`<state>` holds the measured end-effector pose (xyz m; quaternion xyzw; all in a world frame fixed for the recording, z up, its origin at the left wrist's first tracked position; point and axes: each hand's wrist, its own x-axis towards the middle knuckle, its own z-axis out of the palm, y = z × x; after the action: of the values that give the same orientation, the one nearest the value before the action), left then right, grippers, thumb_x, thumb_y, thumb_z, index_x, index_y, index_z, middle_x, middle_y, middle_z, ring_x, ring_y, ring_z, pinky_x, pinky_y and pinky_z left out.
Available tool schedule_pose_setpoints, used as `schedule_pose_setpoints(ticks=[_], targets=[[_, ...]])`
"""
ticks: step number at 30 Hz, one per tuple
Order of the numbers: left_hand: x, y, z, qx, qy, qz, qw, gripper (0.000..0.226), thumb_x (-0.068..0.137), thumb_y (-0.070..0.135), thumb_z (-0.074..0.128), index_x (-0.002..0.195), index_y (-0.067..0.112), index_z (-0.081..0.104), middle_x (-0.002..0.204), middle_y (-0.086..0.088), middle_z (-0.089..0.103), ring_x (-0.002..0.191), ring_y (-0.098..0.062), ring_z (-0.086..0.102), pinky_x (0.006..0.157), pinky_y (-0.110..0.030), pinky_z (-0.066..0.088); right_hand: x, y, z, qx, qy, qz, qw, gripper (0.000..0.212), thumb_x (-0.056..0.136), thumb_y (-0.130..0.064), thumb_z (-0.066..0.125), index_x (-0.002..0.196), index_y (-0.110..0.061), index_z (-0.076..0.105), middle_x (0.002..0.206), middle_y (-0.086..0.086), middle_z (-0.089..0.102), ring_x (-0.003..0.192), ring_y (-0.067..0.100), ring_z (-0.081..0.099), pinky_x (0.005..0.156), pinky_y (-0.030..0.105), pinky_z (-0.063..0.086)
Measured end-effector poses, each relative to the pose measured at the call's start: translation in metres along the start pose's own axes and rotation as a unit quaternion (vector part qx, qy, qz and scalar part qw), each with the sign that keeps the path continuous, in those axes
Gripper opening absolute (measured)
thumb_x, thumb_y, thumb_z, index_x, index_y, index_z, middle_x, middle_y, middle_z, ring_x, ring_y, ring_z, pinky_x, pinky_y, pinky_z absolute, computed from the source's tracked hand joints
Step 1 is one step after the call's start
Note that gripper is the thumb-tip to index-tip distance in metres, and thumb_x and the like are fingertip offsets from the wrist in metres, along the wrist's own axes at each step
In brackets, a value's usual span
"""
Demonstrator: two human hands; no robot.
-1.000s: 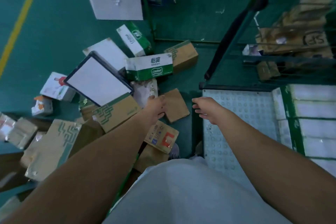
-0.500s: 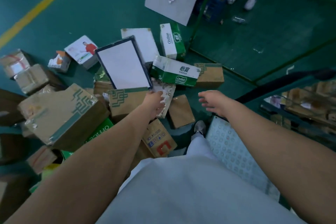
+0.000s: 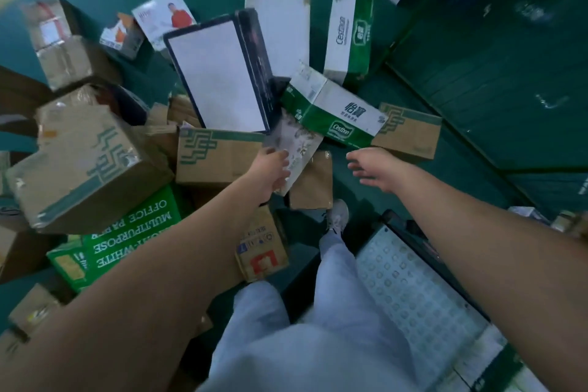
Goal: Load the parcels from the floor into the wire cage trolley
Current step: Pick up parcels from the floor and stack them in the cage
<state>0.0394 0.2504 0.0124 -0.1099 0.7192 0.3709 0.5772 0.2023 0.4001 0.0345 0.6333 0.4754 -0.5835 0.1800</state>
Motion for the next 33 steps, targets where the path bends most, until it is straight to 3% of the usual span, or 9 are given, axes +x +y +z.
schedule_pose_setpoints(ticks=[4,9,12,17,20,24,28,30,33], targets=[[0.079,0.020,0.050,0.043,0.034,-0.009,0.998,0.052,0.103,0.025,0.056,0.152,0.023,0.039,0.124,-0.006,0.060,0.103,-0.025,0.067,0.093,-0.041,0.058,0.099,-0.005,-0.040,-0.023,-0.014,0.026,0.999,0.036,0.106,-0.031,0.053,0.137,-0.013,0.055,0.130,0.005,0.061,0.116,0.021,0.058,0.099,0.037,0.048],[0.188,0.031,0.107,0.065,0.057,-0.011,0.996,0.049,0.105,0.019,0.052,0.152,0.019,0.038,0.110,-0.003,0.058,0.091,-0.019,0.059,0.078,-0.033,0.053,0.231,0.001,-0.073,-0.022,-0.009,0.052,0.998,0.037,0.106,-0.028,0.051,0.139,-0.011,0.052,0.134,0.006,0.059,0.116,0.021,0.057,0.093,0.034,0.047],[0.249,0.023,0.139,0.107,0.075,0.031,0.991,0.058,0.100,0.025,0.058,0.153,0.015,0.037,0.135,-0.009,0.056,0.109,-0.025,0.059,0.099,-0.045,0.053,0.295,0.014,-0.087,-0.002,-0.007,0.063,0.998,0.039,0.105,-0.026,0.052,0.140,-0.009,0.051,0.135,0.007,0.059,0.115,0.021,0.057,0.096,0.034,0.048],[0.321,0.029,0.183,0.203,0.136,0.073,0.967,0.070,0.099,0.043,0.057,0.159,0.030,0.024,0.163,-0.006,0.020,0.140,-0.032,0.040,0.116,-0.045,0.037,0.380,0.036,-0.106,0.059,0.007,0.077,0.995,0.043,0.104,-0.027,0.055,0.144,-0.011,0.049,0.139,0.006,0.057,0.112,0.020,0.055,0.098,0.036,0.050],[0.354,0.040,0.204,0.280,0.177,0.170,0.928,0.071,0.097,0.035,0.055,0.158,0.043,0.019,0.168,0.000,0.003,0.152,-0.034,0.017,0.119,-0.052,0.032,0.423,0.041,-0.121,0.110,0.037,0.076,0.990,0.034,0.105,-0.023,0.051,0.139,-0.017,0.052,0.123,0.000,0.060,0.105,0.018,0.055,0.094,0.034,0.053],[0.389,0.059,0.215,0.455,0.182,0.264,0.831,0.072,0.098,0.039,0.054,0.157,0.052,0.015,0.171,-0.002,-0.012,0.156,-0.036,-0.002,0.121,-0.061,0.021,0.460,0.041,-0.133,0.176,0.060,0.067,0.980,0.022,0.106,-0.020,0.051,0.128,-0.020,0.052,0.105,-0.005,0.057,0.101,0.016,0.057,0.078,0.028,0.056],[0.420,0.057,0.212,0.493,0.195,0.248,0.811,0.071,0.098,0.048,0.053,0.156,0.054,0.013,0.171,-0.006,-0.004,0.153,-0.042,0.014,0.120,-0.062,0.021,0.500,0.046,-0.138,0.193,0.073,0.071,0.976,0.022,0.104,-0.028,0.055,0.124,-0.022,0.051,0.098,-0.007,0.053,0.099,0.017,0.058,0.098,0.033,0.054],[0.427,0.046,0.212,0.475,0.208,0.257,0.815,0.066,0.095,0.052,0.055,0.152,0.049,0.021,0.169,-0.008,0.004,0.149,-0.041,0.024,0.117,-0.060,0.028,0.512,0.047,-0.139,0.208,0.073,0.065,0.973,0.013,0.105,-0.028,0.052,0.118,-0.022,0.051,0.089,-0.009,0.053,0.084,0.013,0.058,0.091,0.031,0.056],[0.432,0.033,0.205,0.377,0.250,0.236,0.860,0.056,0.093,0.057,0.056,0.141,0.043,0.031,0.163,-0.007,0.016,0.143,-0.041,0.033,0.112,-0.058,0.036,0.526,0.052,-0.133,0.210,0.048,0.053,0.975,0.019,0.105,-0.030,0.052,0.123,-0.024,0.055,0.096,-0.008,0.063,0.087,0.014,0.065,0.071,0.028,0.057]])
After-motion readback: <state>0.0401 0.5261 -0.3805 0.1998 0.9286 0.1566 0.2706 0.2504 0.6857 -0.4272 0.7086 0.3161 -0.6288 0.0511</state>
